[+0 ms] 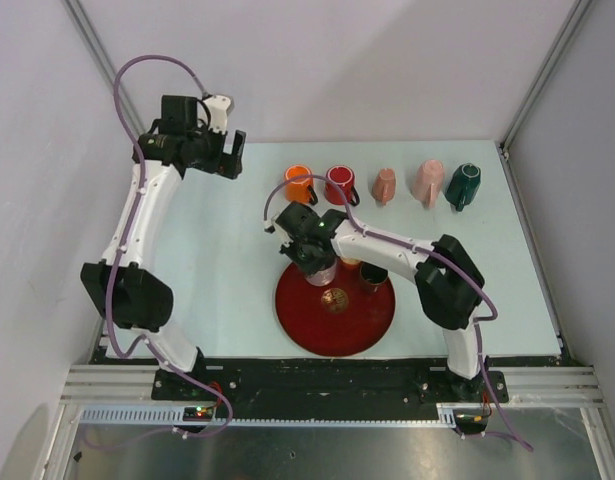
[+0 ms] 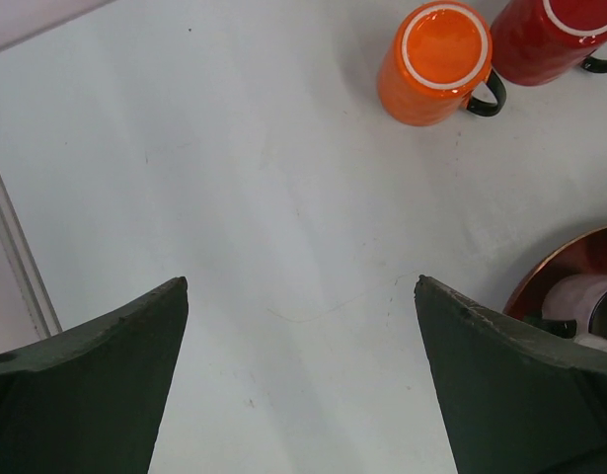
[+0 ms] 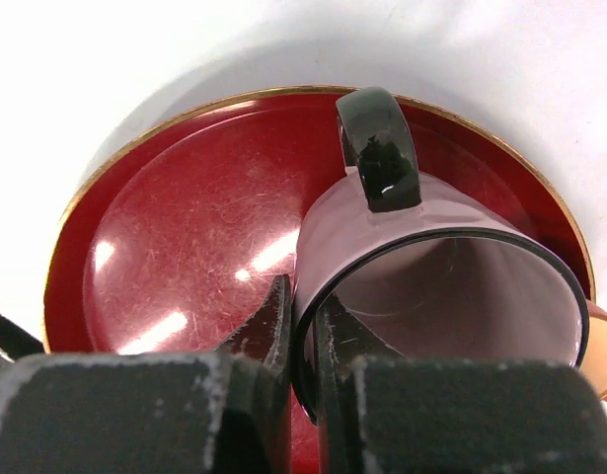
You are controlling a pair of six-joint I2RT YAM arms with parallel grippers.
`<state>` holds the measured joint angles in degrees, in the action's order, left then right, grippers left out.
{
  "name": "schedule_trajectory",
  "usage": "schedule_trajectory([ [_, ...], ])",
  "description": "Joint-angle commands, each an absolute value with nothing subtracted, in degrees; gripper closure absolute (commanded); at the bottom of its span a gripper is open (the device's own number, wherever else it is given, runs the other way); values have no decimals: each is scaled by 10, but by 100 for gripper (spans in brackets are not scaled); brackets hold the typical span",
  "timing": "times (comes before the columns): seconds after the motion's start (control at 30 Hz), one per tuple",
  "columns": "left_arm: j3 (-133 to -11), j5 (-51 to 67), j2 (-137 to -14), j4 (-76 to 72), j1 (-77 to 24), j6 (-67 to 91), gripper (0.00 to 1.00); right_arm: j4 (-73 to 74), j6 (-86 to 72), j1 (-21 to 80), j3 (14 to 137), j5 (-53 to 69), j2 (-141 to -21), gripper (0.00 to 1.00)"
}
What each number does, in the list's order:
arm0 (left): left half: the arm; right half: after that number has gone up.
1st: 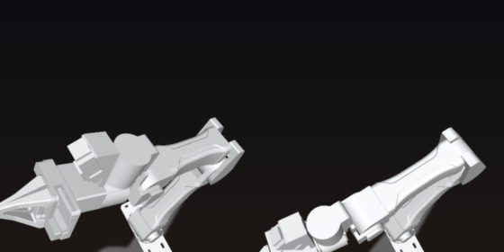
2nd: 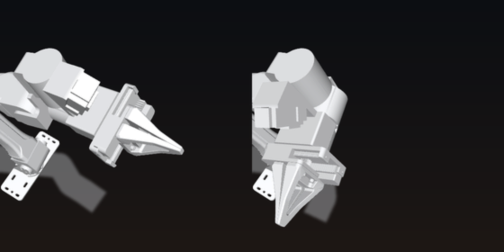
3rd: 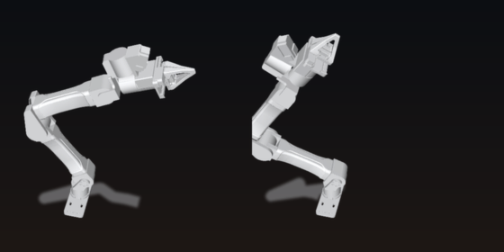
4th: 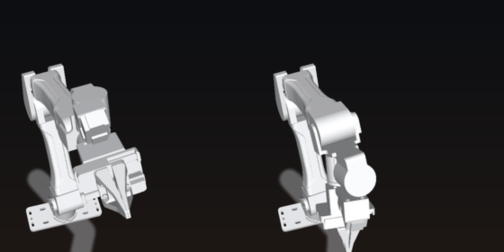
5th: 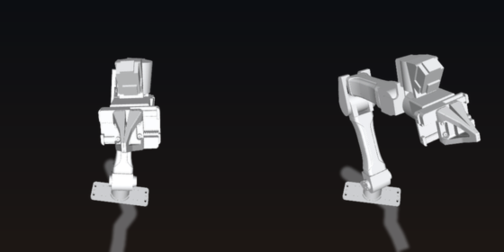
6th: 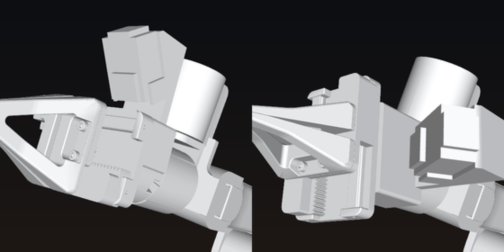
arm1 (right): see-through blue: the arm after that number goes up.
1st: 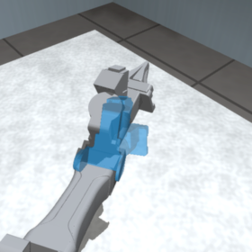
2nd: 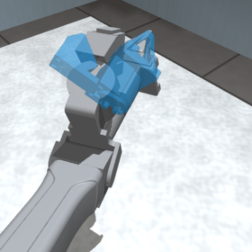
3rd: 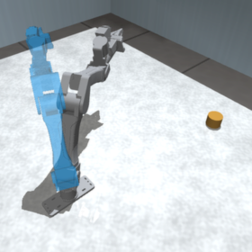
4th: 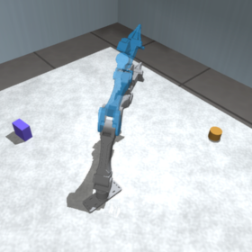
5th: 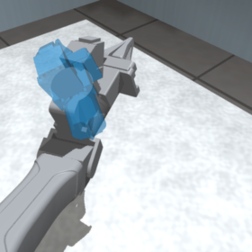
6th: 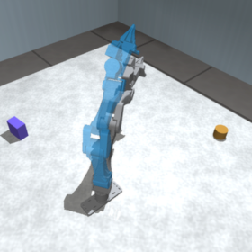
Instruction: Turn the mug right side up
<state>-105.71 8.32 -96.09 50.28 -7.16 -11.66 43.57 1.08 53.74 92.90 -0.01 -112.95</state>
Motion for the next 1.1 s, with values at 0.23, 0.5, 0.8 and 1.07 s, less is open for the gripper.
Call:
schedule_trajectory([
  [0.23,-1058,148,-991,490,-79,-215,0,408,22,525,935,4,-1126,65],
  [0.5,-1101,206,-1035,490,-109,-389,0,419,11,500,959,74,-1048,34],
  [0.8,-1101,310,-1102,490,-193,-837,1,364,-66,317,779,166,-801,28],
  [1.07,-1131,243,-1216,490,-258,-1069,12,368,-84,226,684,178,-710,28],
])
